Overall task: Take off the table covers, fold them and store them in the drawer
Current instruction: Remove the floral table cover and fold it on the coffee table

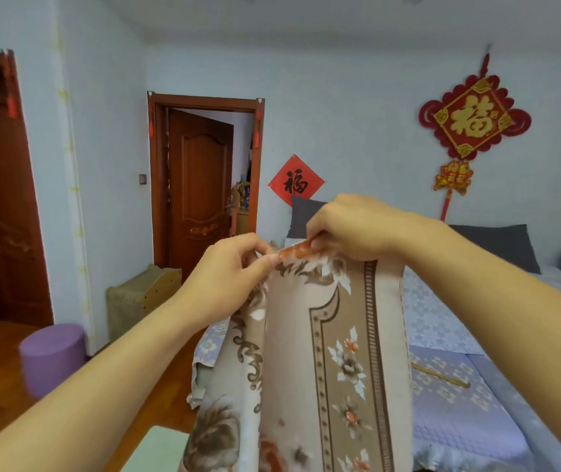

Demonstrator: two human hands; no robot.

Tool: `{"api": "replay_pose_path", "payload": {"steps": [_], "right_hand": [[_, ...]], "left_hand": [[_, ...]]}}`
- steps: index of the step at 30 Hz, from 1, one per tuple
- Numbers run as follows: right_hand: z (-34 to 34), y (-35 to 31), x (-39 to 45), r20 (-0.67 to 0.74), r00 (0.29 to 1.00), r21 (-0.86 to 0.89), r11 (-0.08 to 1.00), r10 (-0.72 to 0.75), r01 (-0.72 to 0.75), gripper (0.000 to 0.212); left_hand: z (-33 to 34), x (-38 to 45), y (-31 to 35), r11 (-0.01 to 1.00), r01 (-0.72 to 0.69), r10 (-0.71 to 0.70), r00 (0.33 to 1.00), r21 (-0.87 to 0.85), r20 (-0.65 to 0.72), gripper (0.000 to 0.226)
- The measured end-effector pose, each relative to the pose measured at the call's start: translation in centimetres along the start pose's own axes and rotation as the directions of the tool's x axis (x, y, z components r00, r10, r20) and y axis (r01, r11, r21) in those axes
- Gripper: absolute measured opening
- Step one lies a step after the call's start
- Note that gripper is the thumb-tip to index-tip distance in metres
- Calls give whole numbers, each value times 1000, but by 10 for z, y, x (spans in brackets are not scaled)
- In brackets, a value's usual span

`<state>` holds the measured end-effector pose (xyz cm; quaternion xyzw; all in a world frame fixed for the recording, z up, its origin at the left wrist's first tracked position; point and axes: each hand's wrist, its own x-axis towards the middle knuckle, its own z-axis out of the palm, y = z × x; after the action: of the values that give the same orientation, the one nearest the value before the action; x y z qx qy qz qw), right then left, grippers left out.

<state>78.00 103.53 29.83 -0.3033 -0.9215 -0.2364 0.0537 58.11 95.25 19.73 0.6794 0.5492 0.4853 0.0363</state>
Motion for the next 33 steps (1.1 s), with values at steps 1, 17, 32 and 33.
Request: {"api": "replay_pose_path", "payload": {"steps": [1,17,32,33], "right_hand": [[-1,3,3,-65,998,-67,998,15,-19,15],[-13,52,20,-402,915,-378,917,-38,-128,21],[1,89,9,-473,865,-378,848,168,-371,20],[4,89,12,-444,878,-388,844,179,-369,17]], "left_hand": [[0,-1,-2,997,31,-28,999,-72,31,12],[17,3,-39,992,-104,107,994,-75,26,41],[62,-111,-151,882,469,-400,791,-39,463,8],[65,-120,-162,871,491,-441,794,-14,419,4]]}}
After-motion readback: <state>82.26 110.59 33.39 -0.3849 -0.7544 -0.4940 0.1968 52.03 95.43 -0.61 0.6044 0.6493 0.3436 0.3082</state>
